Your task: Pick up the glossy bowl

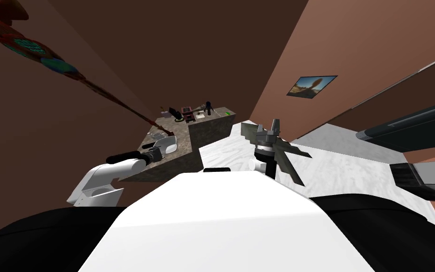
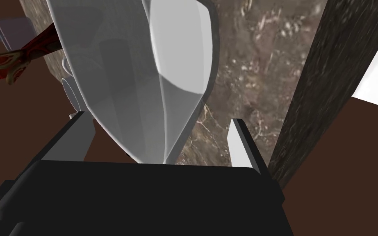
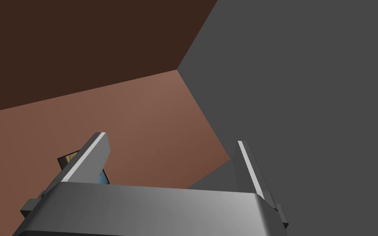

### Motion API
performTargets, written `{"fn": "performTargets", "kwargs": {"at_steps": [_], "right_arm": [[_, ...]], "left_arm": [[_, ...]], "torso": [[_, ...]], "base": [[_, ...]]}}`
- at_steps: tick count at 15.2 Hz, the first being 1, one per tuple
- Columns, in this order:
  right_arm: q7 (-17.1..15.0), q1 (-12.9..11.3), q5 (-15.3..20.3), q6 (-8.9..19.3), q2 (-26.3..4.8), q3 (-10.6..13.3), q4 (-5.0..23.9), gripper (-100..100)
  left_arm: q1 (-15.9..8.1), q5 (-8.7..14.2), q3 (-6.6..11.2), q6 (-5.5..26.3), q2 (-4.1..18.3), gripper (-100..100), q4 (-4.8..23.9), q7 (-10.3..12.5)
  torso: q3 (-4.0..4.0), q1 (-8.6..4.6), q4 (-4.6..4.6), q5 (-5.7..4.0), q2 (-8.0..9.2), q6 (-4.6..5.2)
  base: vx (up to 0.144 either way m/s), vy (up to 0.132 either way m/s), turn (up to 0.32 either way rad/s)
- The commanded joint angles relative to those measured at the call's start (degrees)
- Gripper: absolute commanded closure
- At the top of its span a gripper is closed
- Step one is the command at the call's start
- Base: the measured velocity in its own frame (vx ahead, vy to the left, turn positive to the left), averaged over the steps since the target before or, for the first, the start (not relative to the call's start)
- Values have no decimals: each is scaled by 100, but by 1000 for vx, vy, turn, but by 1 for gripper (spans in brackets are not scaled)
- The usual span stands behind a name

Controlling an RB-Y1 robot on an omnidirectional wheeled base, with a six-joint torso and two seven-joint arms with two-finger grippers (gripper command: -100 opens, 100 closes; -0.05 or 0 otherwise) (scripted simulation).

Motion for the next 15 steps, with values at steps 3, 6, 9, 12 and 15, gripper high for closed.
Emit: {"fn": "performTargets", "kwargs": {"at_steps": [3, 6, 9, 12, 15], "right_arm": [[0, 0, 0, 0, 0, 0, 0, 0], [0, 0, 0, 0, 0, 0, 0, 0], [0, 0, 0, 0, 0, 0, 0, 0], [0, 0, 0, 0, 0, 0, 0, 0], [0, 0, 0, 0, 0, 0, 0, 0]], "left_arm": [[-15, 140, 106, 458, 98, -100, 27, 53], [-29, 253, 192, 766, 176, -100, 47, 99], [-42, 359, 274, 1056, 250, -100, 67, 141], [-68, 551, 419, 1471, 381, -100, 101, 218], [-80, 635, 483, 1807, 437, -100, 116, 252]], "torso": [[-1, -3, 0, -1, -3, 1], [-2, -2, 0, -1, -3, 1], [-1, -1, 0, 0, -3, 1], [-1, -1, 0, 0, -3, 1], [-4, -1, -1, -1, -7, 1]], "base": [[32, -10, -34], [32, -5, -31], [30, -4, -32], [35, -3, -41], [45, -3, -35]]}}
